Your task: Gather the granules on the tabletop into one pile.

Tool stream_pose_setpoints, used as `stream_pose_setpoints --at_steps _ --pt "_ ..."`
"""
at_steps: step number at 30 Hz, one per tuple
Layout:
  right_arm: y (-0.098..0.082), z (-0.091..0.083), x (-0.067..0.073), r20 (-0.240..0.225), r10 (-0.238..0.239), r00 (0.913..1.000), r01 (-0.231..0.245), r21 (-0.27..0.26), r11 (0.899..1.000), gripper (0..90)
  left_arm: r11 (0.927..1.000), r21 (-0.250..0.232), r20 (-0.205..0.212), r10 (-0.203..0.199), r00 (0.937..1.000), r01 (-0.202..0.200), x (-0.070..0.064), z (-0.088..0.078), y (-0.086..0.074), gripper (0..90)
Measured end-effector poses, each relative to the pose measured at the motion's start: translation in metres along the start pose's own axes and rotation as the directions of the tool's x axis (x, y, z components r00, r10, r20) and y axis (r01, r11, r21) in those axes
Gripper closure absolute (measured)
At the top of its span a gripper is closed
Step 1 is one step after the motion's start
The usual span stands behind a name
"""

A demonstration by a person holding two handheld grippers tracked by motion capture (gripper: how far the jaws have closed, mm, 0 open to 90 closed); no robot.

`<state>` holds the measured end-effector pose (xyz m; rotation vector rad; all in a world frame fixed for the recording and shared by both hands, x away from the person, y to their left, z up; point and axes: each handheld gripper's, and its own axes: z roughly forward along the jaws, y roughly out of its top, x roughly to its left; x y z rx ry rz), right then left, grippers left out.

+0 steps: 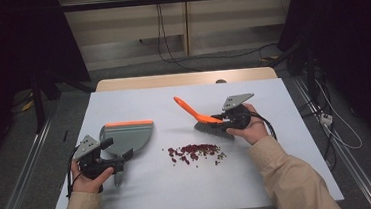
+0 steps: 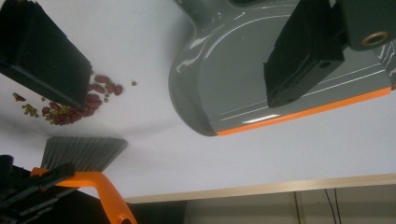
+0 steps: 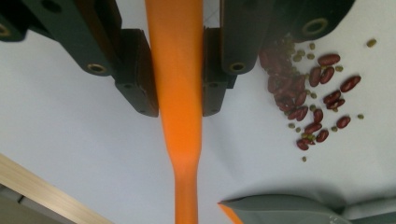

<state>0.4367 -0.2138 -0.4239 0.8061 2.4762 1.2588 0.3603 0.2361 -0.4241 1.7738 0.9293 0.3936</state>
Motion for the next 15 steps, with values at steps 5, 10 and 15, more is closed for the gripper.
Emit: stream_pose_setpoints --at_steps 5,10,15 --pt "0.017 0.000 0.009 0.063 -0.023 0.9977 0.015 0.115 0.993 70.1 0.9999 0.002 0.003 0.011 0.9999 -0.011 -0.001 0.000 0.001 7.5" --pt "0.022 0.001 0.014 0.109 0.042 0.9932 -0.059 0.157 0.986 71.6 0.9999 0.002 0.001 0.011 0.9999 -0.011 -0.001 -0.001 0.001 7.5" --pt "0.022 -0.002 0.016 0.155 0.115 0.9813 -0.137 0.143 0.980 71.8 1.0000 -0.001 0.002 0.010 1.0000 -0.010 -0.001 -0.002 0.001 7.5"
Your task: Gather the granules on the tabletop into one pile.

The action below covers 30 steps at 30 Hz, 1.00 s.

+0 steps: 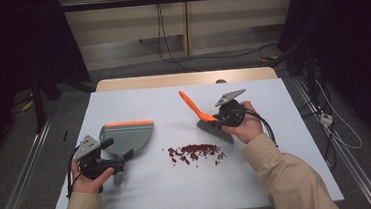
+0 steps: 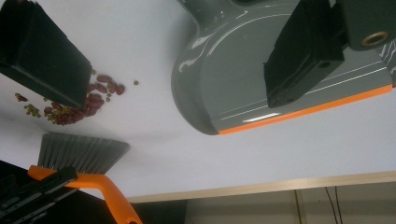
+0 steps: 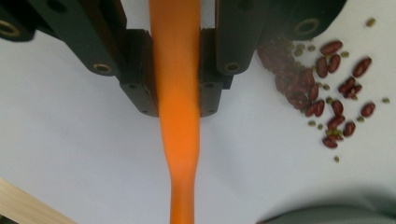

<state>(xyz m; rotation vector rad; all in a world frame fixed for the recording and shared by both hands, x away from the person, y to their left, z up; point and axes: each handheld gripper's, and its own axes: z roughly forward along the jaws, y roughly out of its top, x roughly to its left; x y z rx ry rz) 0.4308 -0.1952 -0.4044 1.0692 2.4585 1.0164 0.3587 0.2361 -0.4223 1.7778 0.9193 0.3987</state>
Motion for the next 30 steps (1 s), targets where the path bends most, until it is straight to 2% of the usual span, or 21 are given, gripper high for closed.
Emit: stream_pose_setpoints --at_steps 2,4,8,11,15,18,20,24,28,30 --pt "0.002 -0.005 0.001 0.005 0.038 0.9993 -0.037 -0.049 0.998 71.8 1.0000 -0.006 -0.001 -0.003 1.0000 0.003 0.000 0.000 0.000 7.5" --pt "0.006 -0.012 0.005 0.001 0.072 0.9974 -0.072 -0.103 0.992 71.7 1.0000 -0.004 -0.002 0.000 1.0000 0.000 0.000 0.000 0.000 7.6" --pt "0.015 -0.017 0.022 -0.064 0.151 0.9865 -0.160 -0.173 0.972 71.8 1.0000 -0.002 -0.002 0.001 1.0000 -0.001 0.000 0.000 0.000 7.6" --pt "0.019 -0.011 0.043 -0.112 0.170 0.9791 -0.189 -0.196 0.962 71.8 1.0000 -0.003 -0.003 0.000 1.0000 0.000 0.000 0.000 0.001 7.6" --pt "0.023 0.003 0.071 -0.168 0.193 0.9665 -0.225 -0.197 0.954 71.8 1.0000 -0.004 -0.004 -0.001 1.0000 0.001 0.001 -0.001 0.000 7.6" --pt "0.025 0.016 0.088 -0.212 0.226 0.9506 -0.267 -0.185 0.946 71.8 1.0000 -0.004 -0.005 0.001 1.0000 -0.001 0.001 -0.001 0.000 7.5" --pt "0.026 0.024 0.098 -0.233 0.248 0.9402 -0.293 -0.182 0.939 71.8 1.0000 -0.004 -0.006 0.001 1.0000 -0.001 0.001 -0.002 0.000 7.5" --pt "0.029 0.037 0.116 -0.265 0.276 0.9238 -0.326 -0.165 0.931 71.8 1.0000 -0.009 -0.010 -0.001 1.0000 0.000 0.002 -0.003 0.001 7.5" --pt "0.030 0.047 0.127 -0.296 0.312 0.9028 -0.364 -0.140 0.921 71.8 0.9999 -0.014 -0.012 -0.003 0.9999 0.002 0.003 -0.004 0.001 7.6" --pt "0.028 0.053 0.131 -0.281 0.324 0.9033 -0.367 -0.116 0.923 71.8 0.9999 -0.015 -0.013 -0.003 0.9999 0.002 0.003 -0.004 0.001 7.6"
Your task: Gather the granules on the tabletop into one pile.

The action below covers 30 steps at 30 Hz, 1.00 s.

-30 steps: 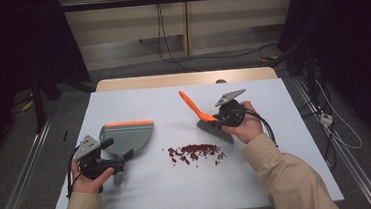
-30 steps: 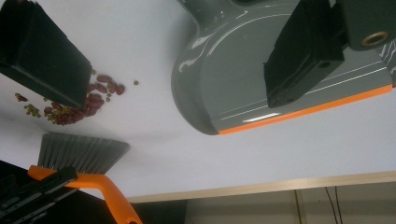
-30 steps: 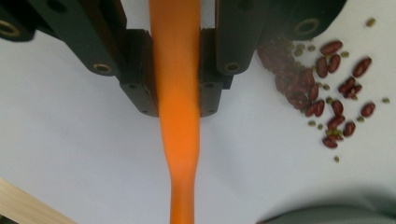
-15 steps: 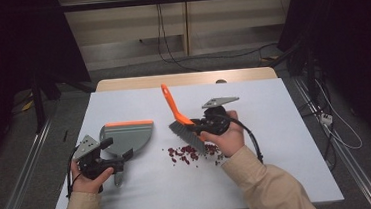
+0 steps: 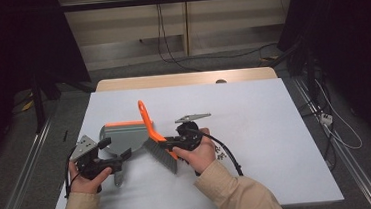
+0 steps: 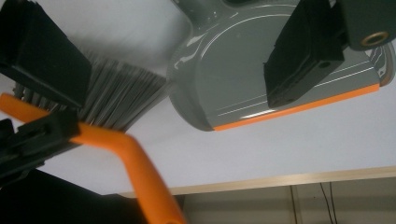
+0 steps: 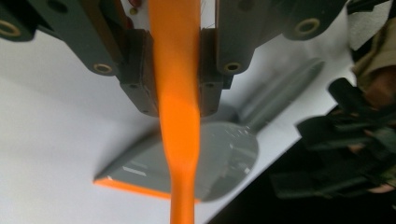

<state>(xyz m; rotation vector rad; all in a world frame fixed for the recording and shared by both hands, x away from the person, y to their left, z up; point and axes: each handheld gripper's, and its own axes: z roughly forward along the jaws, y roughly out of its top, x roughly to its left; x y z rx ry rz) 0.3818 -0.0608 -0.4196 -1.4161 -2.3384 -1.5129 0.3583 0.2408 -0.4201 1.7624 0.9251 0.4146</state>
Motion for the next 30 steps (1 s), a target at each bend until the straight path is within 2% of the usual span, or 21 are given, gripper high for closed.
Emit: stream_pose_setpoints --at_steps 3,5,6,20,30 --pt "-0.004 0.003 -0.007 0.062 0.013 0.9980 -0.015 0.024 1.000 71.8 1.0000 -0.002 -0.001 0.000 1.0000 0.000 0.000 0.000 0.000 7.6" --pt "-0.004 -0.001 -0.014 0.069 0.059 0.9959 -0.061 0.032 0.998 71.6 0.9999 -0.009 0.000 -0.006 1.0000 0.006 0.000 0.000 0.000 7.5" --pt "-0.004 -0.002 -0.016 0.090 0.054 0.9945 -0.057 0.036 0.998 71.5 1.0000 -0.008 -0.001 -0.005 1.0000 0.005 0.000 0.000 0.000 7.6" --pt "-0.009 -0.031 -0.038 0.155 0.095 0.9833 -0.102 0.043 0.994 71.2 1.0000 -0.001 0.000 0.006 1.0000 -0.006 -0.001 0.000 0.001 7.7" --pt "-0.014 -0.051 -0.051 0.179 0.113 0.9773 -0.123 0.044 0.991 71.0 1.0000 0.001 0.004 0.005 1.0000 -0.005 -0.003 0.001 0.001 7.6"
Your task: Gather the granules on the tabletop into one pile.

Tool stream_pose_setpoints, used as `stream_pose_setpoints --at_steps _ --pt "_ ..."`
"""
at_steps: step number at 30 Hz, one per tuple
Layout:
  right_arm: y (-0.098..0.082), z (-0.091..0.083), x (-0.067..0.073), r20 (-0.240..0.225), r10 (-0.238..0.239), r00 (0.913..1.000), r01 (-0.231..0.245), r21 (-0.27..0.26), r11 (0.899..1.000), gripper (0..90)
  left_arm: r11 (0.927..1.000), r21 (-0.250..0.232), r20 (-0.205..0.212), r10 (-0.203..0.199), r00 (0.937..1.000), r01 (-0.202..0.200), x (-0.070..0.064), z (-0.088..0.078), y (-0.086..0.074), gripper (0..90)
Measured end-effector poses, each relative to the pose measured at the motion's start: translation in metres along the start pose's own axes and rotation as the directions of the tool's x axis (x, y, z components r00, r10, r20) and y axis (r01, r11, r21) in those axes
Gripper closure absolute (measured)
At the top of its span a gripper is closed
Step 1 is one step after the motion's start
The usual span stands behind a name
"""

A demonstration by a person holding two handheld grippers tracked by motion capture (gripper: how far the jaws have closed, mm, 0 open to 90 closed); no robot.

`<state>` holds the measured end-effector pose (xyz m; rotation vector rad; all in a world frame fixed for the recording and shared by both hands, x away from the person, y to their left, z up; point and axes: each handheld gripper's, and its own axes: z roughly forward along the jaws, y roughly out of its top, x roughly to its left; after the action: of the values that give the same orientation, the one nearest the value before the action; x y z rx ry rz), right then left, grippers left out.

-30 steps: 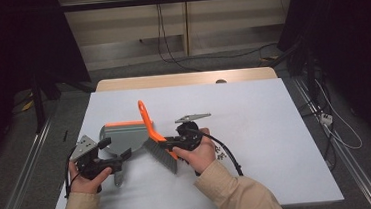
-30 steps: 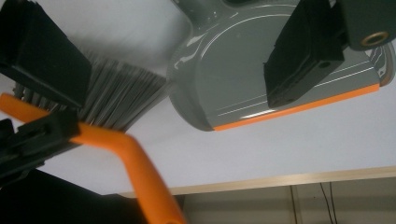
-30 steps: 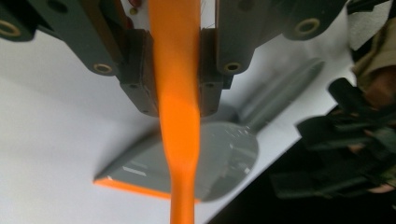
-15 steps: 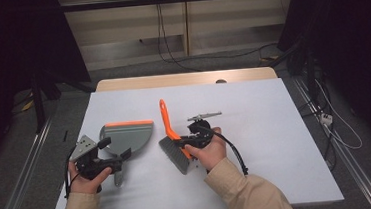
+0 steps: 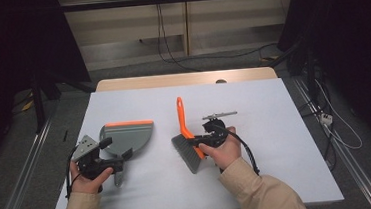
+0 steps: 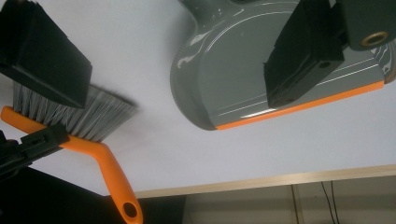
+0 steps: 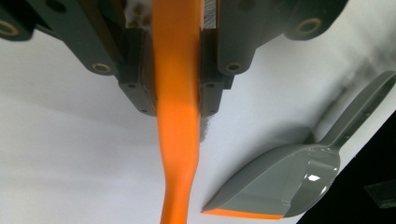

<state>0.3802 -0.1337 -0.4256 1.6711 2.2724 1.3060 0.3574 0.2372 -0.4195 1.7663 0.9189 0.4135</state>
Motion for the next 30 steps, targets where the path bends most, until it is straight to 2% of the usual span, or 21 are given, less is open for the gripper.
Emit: stream_pose_setpoints --at_steps 6,10,15,18,23,27,29,30 --pt "-0.002 -0.012 -0.011 0.023 0.009 0.9997 -0.009 0.002 1.000 71.0 1.0000 0.004 0.000 0.002 1.0000 -0.002 -0.001 0.000 0.000 7.6" --pt "-0.003 -0.017 -0.016 0.012 0.030 0.9995 -0.030 -0.008 1.000 71.1 1.0000 0.003 0.002 0.002 1.0000 -0.002 -0.001 0.001 0.000 7.6" --pt "0.002 -0.018 -0.010 -0.020 0.025 0.9995 -0.026 -0.030 0.999 71.8 1.0000 -0.001 0.001 -0.007 1.0000 0.007 -0.001 0.002 0.000 7.6" --pt "0.008 -0.013 0.000 -0.063 0.025 0.9977 -0.027 -0.035 0.999 71.8 1.0000 -0.001 0.001 -0.007 1.0000 0.007 0.000 0.002 0.000 7.6" --pt "0.017 0.007 0.019 -0.110 0.013 0.9939 -0.015 -0.020 1.000 71.8 1.0000 0.002 -0.001 -0.007 1.0000 0.007 0.002 0.001 0.000 7.6" --pt "0.019 0.025 0.029 -0.101 -0.002 0.9948 0.005 0.029 1.000 71.8 0.9999 0.001 0.000 -0.016 0.9999 0.016 0.002 0.001 0.000 7.6" --pt "0.020 0.030 0.028 -0.058 -0.026 0.9980 0.028 0.038 0.999 71.7 0.9999 0.001 0.001 -0.014 0.9999 0.014 0.003 0.001 0.000 7.6" --pt "0.021 0.031 0.026 -0.063 -0.006 0.9980 0.009 0.045 0.999 71.7 0.9999 0.001 -0.001 -0.011 0.9999 0.011 0.003 0.000 0.000 7.6"
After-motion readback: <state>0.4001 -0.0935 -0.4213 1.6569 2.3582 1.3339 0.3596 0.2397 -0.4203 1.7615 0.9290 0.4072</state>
